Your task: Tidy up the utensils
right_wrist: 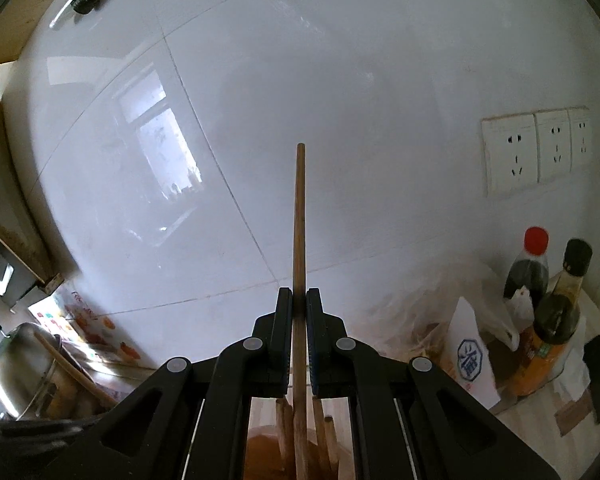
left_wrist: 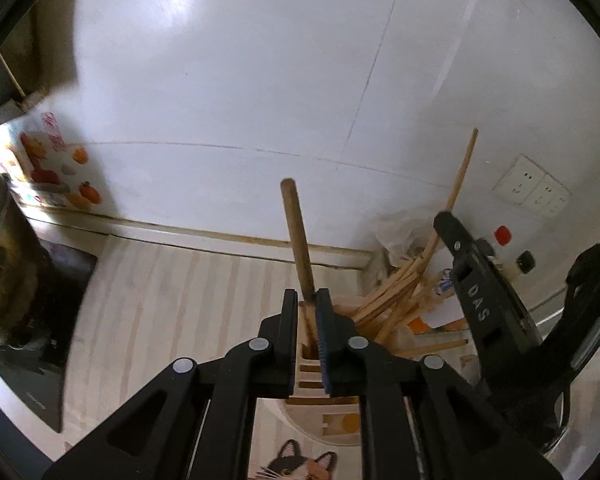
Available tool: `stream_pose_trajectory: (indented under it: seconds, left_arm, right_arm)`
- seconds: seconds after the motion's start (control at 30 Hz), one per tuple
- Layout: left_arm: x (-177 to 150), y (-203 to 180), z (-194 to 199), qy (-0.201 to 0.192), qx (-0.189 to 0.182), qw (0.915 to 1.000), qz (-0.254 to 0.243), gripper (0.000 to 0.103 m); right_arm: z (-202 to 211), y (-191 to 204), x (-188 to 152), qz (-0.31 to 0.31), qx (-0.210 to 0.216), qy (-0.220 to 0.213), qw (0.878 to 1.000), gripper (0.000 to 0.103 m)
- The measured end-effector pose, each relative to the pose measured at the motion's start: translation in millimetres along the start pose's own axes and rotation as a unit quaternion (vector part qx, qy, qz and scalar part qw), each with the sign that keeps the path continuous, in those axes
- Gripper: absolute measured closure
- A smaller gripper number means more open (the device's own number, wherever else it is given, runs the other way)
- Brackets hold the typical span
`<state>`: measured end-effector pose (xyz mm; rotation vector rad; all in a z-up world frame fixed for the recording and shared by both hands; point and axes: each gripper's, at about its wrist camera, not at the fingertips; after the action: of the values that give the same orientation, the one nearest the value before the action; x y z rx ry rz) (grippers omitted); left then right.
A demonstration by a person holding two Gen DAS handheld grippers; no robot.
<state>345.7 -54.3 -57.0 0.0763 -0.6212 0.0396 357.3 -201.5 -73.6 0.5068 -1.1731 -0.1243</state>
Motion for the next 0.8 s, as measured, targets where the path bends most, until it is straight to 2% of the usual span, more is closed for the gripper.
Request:
stream_pose_trajectory:
  seconds: [0.07, 0.13, 0.17, 0.2, 0.23, 0.27, 0.3, 0.4, 0.43, 0.5, 0.57, 0.63, 0.7, 0.8]
  left_arm:
    - [-2.2, -1.5, 8.1, -0.013, 0.02, 0.9997, -0.002, 0.093]
    - [-3.9, -1.5, 18.2, -0.028, 0.043, 0.9987, -0.001, 0.088]
    - [-4.3, -0.3, 22.4, -0.034, 0.051, 0.9981, 0.001, 0.076]
    - [-4.3, 1.4, 26.6, -0.038, 0.06, 0.9975, 0.005, 0.053]
    - [-4.2, 3.9, 32.9, -0.044, 0.07, 0.9965, 0.012, 0.039]
    - [-3.5, 7.2, 36.5, -0.051, 0.075, 0.9957, 0.019, 0.021]
    - [-3.3, 10.7, 40.6, -0.059, 0.078, 0.9949, 0.025, 0.02]
    - [-5.6, 17.8, 51.0, -0.067, 0.09, 0.9931, 0.034, 0.018]
    - [-7.4, 19.1, 52.5, -0.066, 0.095, 0.9927, 0.035, 0.015]
    - [-14.5, 21.5, 56.4, -0.072, 0.107, 0.991, 0.035, 0.001]
    - [-25.2, 20.2, 58.0, -0.079, 0.13, 0.988, 0.025, 0.0]
    - [-36.3, 17.4, 55.6, -0.077, 0.149, 0.9856, 0.013, 0.0]
    - [-46.0, 16.3, 51.9, -0.073, 0.155, 0.9853, 0.01, 0.0]
    - [-60.5, 14.1, 45.4, -0.06, 0.164, 0.9845, 0.009, 0.0]
  right_arm:
    - [-2.7, -3.1, -4.8, -0.005, 0.0, 0.011, 1.0, 0.096]
    - [-1.6, -3.9, -8.8, -0.003, 0.001, 0.022, 1.0, 0.096]
    - [-1.1, -3.8, -9.7, -0.001, 0.003, 0.031, 1.0, 0.096]
    - [1.0, -3.7, -10.0, 0.0, 0.005, 0.042, 0.999, 0.096]
    - [4.3, -3.4, -10.0, 0.001, 0.007, 0.046, 0.999, 0.095]
    - [8.0, -2.7, -9.4, 0.003, 0.01, 0.052, 0.999, 0.094]
    - [14.7, -1.7, -7.2, 0.004, 0.015, 0.057, 0.998, 0.091]
    - [35.8, 0.2, 0.9, 0.007, 0.022, 0.057, 0.998, 0.067]
    - [45.1, 1.0, 4.7, 0.009, 0.02, 0.057, 0.998, 0.062]
    - [62.1, 0.1, 10.1, 0.007, 0.02, 0.055, 0.998, 0.055]
    - [77.9, 1.4, 12.7, 0.013, 0.01, 0.065, 0.998, 0.048]
    - [91.9, 5.9, 9.6, 0.033, -0.009, 0.081, 0.996, 0.037]
    - [99.3, 8.6, 5.5, 0.047, -0.023, 0.101, 0.993, 0.029]
    - [106.9, 14.1, -8.7, 0.076, -0.045, 0.136, 0.987, 0.011]
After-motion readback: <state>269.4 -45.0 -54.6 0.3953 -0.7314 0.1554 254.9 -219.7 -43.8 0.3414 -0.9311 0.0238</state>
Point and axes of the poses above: each gripper's, at about its wrist camera, not at the fingertips, and z roughly against the way its jaws point, y to its left, x to its top, and after that the axes turned 15 degrees about x, right-handed
